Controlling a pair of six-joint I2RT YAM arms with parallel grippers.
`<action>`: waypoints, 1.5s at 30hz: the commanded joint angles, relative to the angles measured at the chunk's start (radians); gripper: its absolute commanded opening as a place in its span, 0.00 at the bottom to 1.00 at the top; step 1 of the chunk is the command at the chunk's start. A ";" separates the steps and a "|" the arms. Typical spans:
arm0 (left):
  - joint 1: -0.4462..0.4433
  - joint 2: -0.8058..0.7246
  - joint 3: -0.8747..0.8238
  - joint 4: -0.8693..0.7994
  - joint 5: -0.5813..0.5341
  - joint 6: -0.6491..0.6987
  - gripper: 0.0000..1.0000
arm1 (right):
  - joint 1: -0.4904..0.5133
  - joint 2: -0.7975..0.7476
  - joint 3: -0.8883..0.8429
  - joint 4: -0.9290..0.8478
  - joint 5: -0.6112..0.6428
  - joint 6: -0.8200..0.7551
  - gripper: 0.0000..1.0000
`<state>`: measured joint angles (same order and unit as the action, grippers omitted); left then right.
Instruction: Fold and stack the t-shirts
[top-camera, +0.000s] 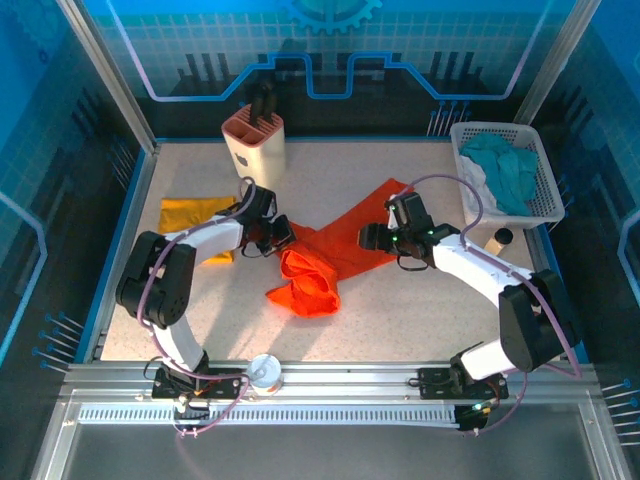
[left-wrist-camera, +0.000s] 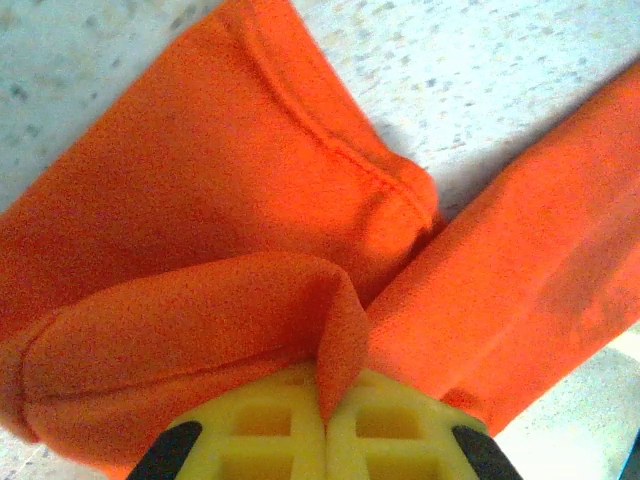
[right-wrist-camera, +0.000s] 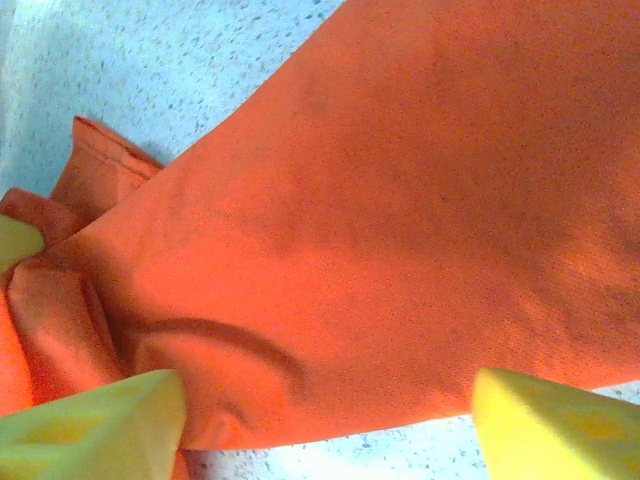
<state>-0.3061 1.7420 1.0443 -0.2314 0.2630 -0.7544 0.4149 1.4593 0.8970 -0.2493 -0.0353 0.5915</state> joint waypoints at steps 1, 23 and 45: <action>-0.005 -0.070 0.067 -0.057 -0.011 0.145 0.00 | -0.033 0.034 -0.012 0.026 0.002 0.014 0.71; -0.016 -0.252 0.185 -0.129 -0.093 0.538 0.08 | -0.127 0.279 0.001 0.001 0.000 0.126 0.15; -0.003 -0.098 0.362 -0.062 -0.320 0.673 0.14 | -0.184 -0.023 -0.142 -0.147 0.021 0.148 0.00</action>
<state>-0.3180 1.6047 1.3609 -0.3431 0.0120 -0.1318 0.2577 1.4761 0.7643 -0.3225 -0.0269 0.7479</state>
